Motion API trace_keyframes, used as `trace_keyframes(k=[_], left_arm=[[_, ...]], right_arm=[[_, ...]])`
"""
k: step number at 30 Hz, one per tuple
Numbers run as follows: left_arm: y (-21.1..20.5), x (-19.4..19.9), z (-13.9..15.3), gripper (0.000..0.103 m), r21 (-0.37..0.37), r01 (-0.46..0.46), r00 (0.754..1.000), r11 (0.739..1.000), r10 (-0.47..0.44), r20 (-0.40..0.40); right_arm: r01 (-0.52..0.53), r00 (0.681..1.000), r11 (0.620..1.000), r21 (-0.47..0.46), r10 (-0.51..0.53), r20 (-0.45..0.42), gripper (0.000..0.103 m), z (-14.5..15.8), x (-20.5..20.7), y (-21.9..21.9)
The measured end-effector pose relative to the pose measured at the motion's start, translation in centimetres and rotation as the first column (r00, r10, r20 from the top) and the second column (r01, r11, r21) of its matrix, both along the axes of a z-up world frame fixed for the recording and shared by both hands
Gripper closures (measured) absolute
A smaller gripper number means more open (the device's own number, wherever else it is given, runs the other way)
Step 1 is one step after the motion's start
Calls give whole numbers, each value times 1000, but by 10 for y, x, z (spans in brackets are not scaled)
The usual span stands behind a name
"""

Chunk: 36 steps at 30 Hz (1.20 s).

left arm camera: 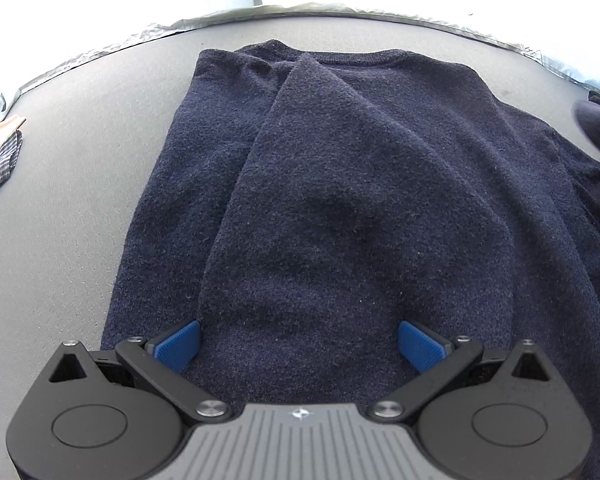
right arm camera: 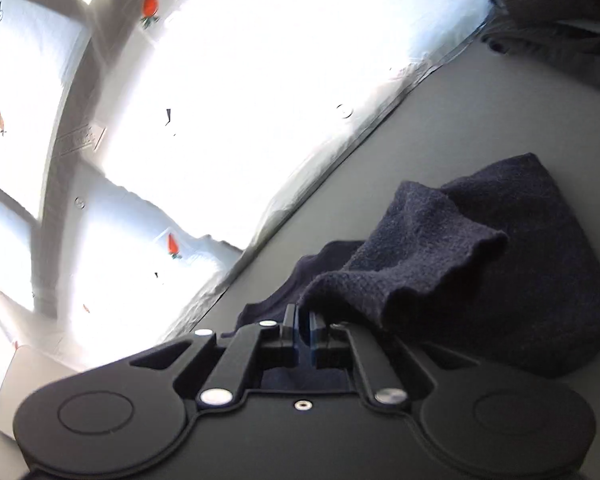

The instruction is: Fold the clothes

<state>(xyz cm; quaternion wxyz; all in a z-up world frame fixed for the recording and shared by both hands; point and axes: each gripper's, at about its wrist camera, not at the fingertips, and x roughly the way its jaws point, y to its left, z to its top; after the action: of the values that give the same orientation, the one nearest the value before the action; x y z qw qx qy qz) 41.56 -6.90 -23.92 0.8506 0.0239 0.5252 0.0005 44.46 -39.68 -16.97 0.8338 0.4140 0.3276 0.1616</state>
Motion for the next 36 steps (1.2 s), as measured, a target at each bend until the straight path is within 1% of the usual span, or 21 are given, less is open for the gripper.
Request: trace_keyframes(k=[1,2,3,6,9,10,11,13,14,15,17,19,20,21,22,24,26,30,32,34,36], left_arm=[[0,0,0,0,0,1,1000,1000,-1,1],[0,0,0,0,-1,2,1000,1000,-2,3],[0,-1,0,0,-1,3,1000,1000,-3,6],[1,-4,0,0,-2,6,1000,1000,-6,20],[1,-6,0,0,-1,6,1000,1000,-6,30],[0,-6,1,0,0,5,1000,1000,-5,31],[0,-6,1,0,0,3,1000,1000,-3,31],[-1,-6,2,0,2,1,999,1000,-1,32],[-1,-6,2,0,4,2,999,1000,-2,32],[-2,-6,2,0,6,4,999,1000,-4,32],[-1,-4,5,0,2,9,1000,1000,-9,17],[3,-2,9,0,-21,0,1000,1000,0,0],[5,-1,12,0,-44,-13,1000,999,13,1],[7,0,16,0,-69,-26,1000,997,26,6],[8,0,21,0,-97,-34,999,995,35,16],[8,1,32,0,-148,-30,998,988,37,44],[4,6,42,0,-182,-9,997,983,24,79],[-12,26,52,0,-218,60,990,974,-31,135],[-24,39,52,1,-203,103,984,974,-70,164],[-34,54,49,5,-183,127,980,975,-95,176],[-39,69,45,22,-190,132,980,973,-100,169]], right_arm=[[-70,997,997,31,71,-8,90,-2,6,16],[-138,990,988,63,140,-30,77,-7,13,32],[-171,983,982,76,176,-60,61,-13,16,43],[-183,971,981,69,191,-141,58,-26,18,51],[-121,979,991,61,129,-158,56,-28,11,33],[-93,983,995,30,97,-158,55,-27,8,24],[-66,985,998,-5,64,-158,54,-26,5,16],[-20,989,988,-153,-3,-147,53,-27,1,2],[3,990,974,-227,-36,-139,52,-27,-1,-4],[21,989,951,-307,-65,-133,51,-29,-2,-9],[38,988,902,-430,-98,-119,49,-31,-6,-17],[28,990,879,-476,-90,-108,42,-35,-11,-21],[25,991,867,-498,-87,-102,35,-36,-14,-24],[27,992,857,-514,-88,-95,30,-37,-18,-25],[27,992,848,-530,-86,-87,28,-39,-21,-26],[19,993,832,-554,-80,-86,21,-42,-23,-26],[10,992,825,-566,-78,-97,19,-45,-24,-27],[-12,990,819,-574,-72,-123,15,-52,-18,-28],[-24,990,817,-577,-61,-128,15,-54,-16,-27],[-27,989,822,-569,-60,-134,15,-56,-15,-28],[-29,989,822,-569,-58,-134,15,-56,-15,-30]])
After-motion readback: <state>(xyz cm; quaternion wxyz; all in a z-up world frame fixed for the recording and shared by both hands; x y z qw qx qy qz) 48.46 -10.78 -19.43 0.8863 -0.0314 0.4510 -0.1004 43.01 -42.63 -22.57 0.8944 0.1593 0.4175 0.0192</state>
